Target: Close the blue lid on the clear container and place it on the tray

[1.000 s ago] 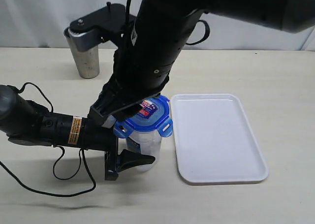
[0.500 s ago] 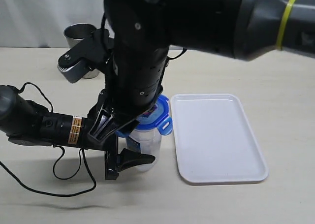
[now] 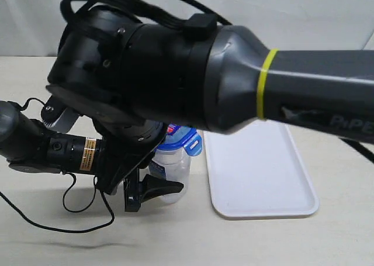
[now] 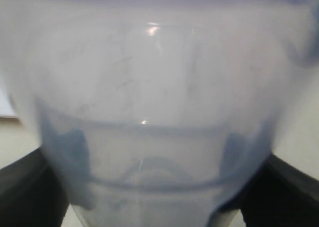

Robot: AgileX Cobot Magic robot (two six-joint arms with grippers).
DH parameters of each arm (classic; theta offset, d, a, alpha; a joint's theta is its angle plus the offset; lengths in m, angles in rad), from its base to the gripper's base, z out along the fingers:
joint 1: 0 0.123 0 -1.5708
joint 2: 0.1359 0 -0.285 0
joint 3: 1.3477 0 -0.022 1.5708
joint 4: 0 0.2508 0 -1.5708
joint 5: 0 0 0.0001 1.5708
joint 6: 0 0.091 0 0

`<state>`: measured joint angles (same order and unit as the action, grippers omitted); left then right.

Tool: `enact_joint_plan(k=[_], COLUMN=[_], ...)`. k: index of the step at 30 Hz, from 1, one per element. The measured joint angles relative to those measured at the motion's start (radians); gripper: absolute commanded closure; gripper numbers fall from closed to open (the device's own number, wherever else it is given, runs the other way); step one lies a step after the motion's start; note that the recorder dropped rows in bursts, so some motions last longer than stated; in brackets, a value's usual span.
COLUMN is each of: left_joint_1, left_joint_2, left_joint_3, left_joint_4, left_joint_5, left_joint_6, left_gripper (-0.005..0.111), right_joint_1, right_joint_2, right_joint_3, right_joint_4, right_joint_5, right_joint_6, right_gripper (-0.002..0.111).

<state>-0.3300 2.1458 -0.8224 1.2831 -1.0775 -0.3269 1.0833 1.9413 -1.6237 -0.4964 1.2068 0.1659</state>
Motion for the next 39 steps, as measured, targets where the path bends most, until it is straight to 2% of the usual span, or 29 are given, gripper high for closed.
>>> enact_joint_plan(k=[10, 28, 33, 39], left_joint_1=[0.0, 0.0, 0.0, 0.0], left_joint_2=[0.0, 0.004, 0.004, 0.004], left_joint_3=[0.0, 0.0, -0.002, -0.002], left_joint_4=[0.0, -0.005, 0.0, 0.012], left_joint_5=[0.0, 0.0, -0.004, -0.01], left_joint_6=[0.002, -0.006, 0.007, 0.019], left_gripper=[0.107, 0.107, 0.107, 0.107], right_joint_1=[0.065, 0.073, 0.067, 0.015], right_joint_2=[0.035, 0.026, -0.022, -0.137], right_joint_3=[0.018, 0.085, 0.097, 0.123], right_joint_4=[-0.145, -0.217, -0.157, 0.077], right_joint_5=[-0.002, -0.027, -0.045, -0.084], right_joint_6=[0.0, -0.018, -0.04, -0.053], right_gripper=[0.066, 0.065, 0.057, 0.057])
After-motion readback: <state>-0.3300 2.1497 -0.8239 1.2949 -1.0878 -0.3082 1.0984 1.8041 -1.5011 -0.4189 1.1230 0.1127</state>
